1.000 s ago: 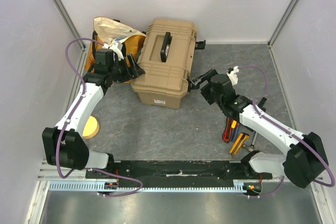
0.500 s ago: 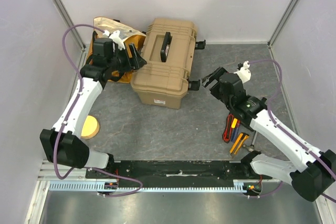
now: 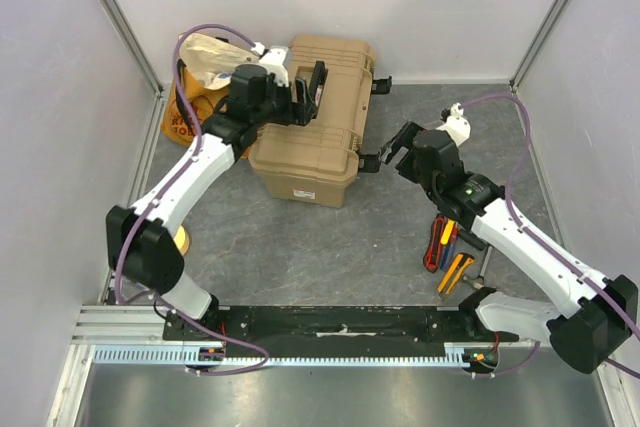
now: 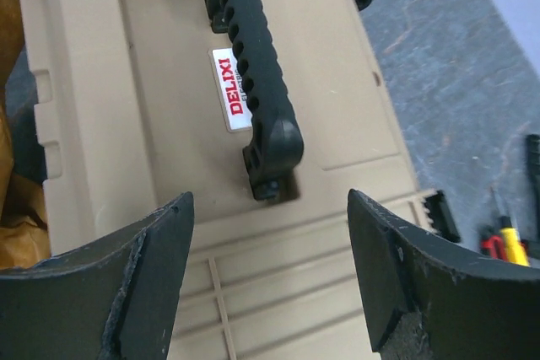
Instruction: Pack the tool kit
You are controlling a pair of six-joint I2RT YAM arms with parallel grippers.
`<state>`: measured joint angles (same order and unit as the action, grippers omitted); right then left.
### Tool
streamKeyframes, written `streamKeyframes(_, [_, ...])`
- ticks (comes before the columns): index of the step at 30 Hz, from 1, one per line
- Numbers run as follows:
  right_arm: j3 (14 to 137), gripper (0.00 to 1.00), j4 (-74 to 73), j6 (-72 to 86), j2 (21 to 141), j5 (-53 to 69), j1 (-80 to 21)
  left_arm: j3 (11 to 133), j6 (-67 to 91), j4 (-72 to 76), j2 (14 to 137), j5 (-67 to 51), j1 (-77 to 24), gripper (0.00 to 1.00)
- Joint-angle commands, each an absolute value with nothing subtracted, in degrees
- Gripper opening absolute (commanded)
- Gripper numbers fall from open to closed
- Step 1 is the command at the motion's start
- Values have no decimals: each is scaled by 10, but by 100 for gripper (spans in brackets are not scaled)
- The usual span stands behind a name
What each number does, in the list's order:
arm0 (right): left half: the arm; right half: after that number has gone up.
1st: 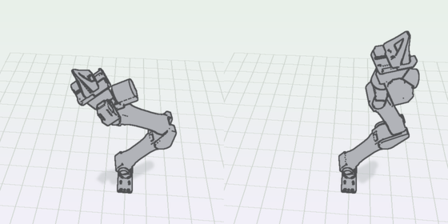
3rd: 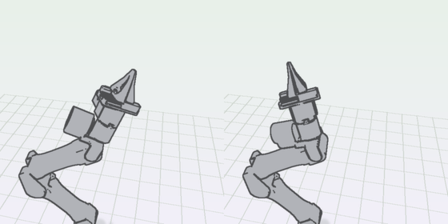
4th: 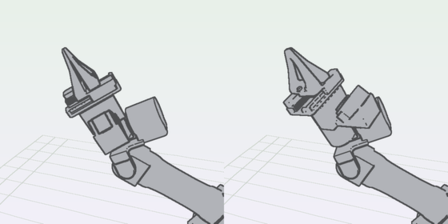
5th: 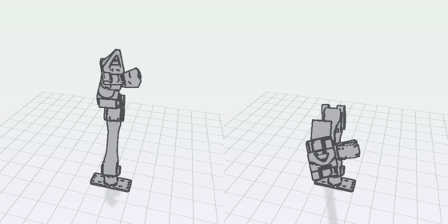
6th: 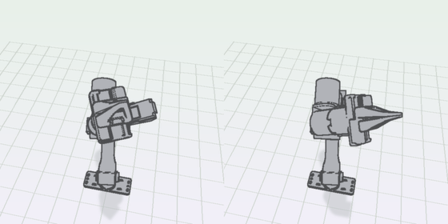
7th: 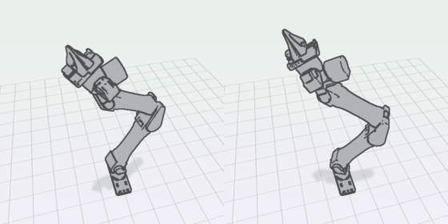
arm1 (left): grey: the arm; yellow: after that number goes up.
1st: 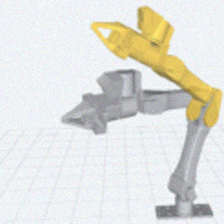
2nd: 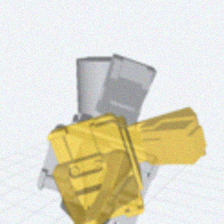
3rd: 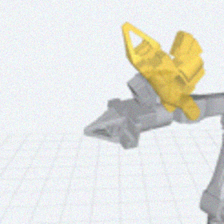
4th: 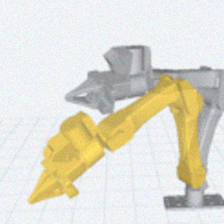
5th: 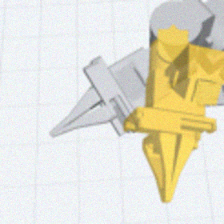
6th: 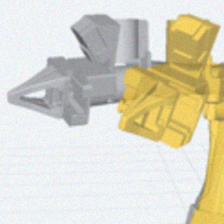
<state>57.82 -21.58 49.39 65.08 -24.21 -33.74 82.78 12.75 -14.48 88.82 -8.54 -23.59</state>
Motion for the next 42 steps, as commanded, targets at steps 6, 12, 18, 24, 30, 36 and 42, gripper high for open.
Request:
streamKeyframes(6, [610,93,-212,469,674,-242,-338,905,61,-105,984,31,-272,73])
streamKeyframes(12, [616,93,-204,458,696,-239,-338,947,78,-125,1014,41,-273,22])
streamKeyframes(18, [620,94,-196,458,714,-232,-336,1055,149,-202,1024,32,-270,2])
streamKeyframes(24, [625,93,-180,473,727,-191,-316,1121,287,-232,1005,-80,-239,2])
streamKeyframes(30, [606,92,-141,482,735,-121,-279,1119,363,-226,980,-152,-196,2])
streamKeyframes(36, [613,93,-90,437,767,-50,-265,1091,405,-200,960,-216,-158,2])
streamKeyframes(42, [676,95,-98,373,844,-18,-271,1053,446,-168,942,-273,-124,2])
